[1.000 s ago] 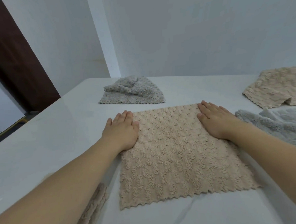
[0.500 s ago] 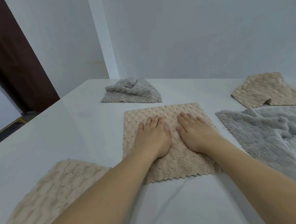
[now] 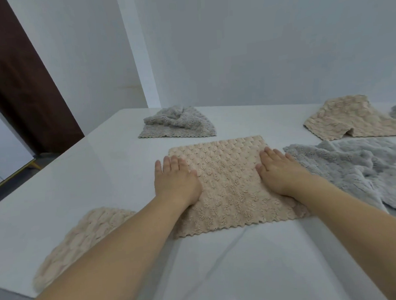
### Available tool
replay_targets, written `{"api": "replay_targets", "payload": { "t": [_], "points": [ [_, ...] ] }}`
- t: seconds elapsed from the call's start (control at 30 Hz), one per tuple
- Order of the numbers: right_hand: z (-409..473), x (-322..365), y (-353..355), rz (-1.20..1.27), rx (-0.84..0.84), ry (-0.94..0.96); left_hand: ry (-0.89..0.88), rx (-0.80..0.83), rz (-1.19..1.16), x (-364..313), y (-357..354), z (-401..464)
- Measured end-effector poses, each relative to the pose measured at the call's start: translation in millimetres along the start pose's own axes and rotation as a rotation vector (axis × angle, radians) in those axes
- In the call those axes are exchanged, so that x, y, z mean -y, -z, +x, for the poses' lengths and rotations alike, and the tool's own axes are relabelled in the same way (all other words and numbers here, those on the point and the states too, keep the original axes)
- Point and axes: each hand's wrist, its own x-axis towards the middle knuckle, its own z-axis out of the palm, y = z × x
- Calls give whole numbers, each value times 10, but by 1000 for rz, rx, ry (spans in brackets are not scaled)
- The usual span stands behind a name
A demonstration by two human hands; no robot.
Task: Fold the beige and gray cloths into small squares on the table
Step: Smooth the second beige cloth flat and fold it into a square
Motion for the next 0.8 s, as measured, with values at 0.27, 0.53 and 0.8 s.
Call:
{"api": "replay_targets", "payload": {
  "t": [0.27,0.53,0.8],
  "points": [
    [-426,375,-249,48,-56,134,-277,-40,-179,-425,-195,-564],
    [-507,-5,-234,24,-45,65,-221,-7,-181,-168,-160,-604],
    [-634,-149,-201,42,-22,4,-157,15,-166,-41,-168,-659]
  ]
}}
